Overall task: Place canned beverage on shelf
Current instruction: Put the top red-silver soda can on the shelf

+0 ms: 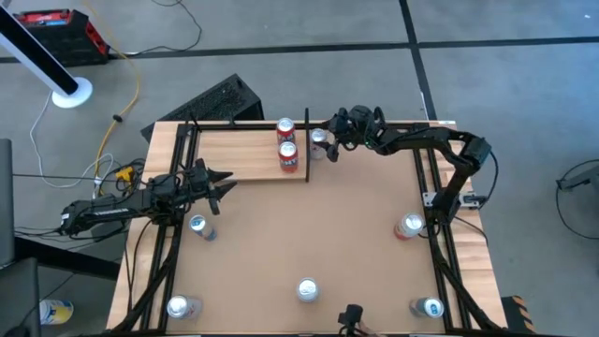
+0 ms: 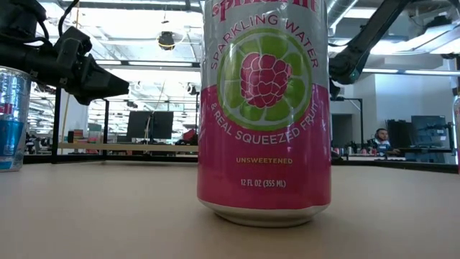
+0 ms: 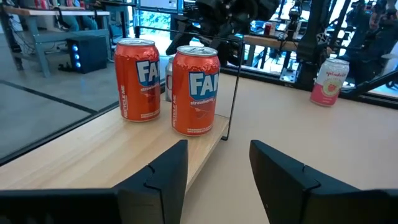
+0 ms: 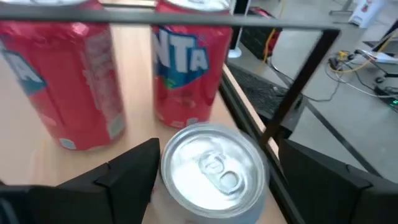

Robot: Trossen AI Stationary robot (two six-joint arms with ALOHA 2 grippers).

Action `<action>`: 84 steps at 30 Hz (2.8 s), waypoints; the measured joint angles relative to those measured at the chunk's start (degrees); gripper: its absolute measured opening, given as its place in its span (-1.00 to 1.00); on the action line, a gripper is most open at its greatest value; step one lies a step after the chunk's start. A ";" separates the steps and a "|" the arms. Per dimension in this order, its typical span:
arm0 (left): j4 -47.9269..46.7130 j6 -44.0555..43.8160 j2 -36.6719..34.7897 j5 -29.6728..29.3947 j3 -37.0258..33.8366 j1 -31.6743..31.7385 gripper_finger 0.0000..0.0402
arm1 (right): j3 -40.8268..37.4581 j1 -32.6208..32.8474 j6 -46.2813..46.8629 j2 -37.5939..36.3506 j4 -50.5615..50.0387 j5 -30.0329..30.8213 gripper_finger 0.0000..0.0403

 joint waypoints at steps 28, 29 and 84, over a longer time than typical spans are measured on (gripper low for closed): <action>-0.05 -0.10 0.00 0.29 -0.01 0.02 -0.21 | -0.02 -0.80 0.64 -8.29 -10.41 3.77 -0.69; -0.05 -0.10 0.00 0.27 -0.01 0.00 -0.21 | -0.02 -0.97 1.19 -7.85 -9.20 5.17 -0.69; -0.05 0.26 0.00 -0.10 0.00 0.02 -0.21 | 0.00 -0.56 3.39 -3.48 0.09 5.70 0.47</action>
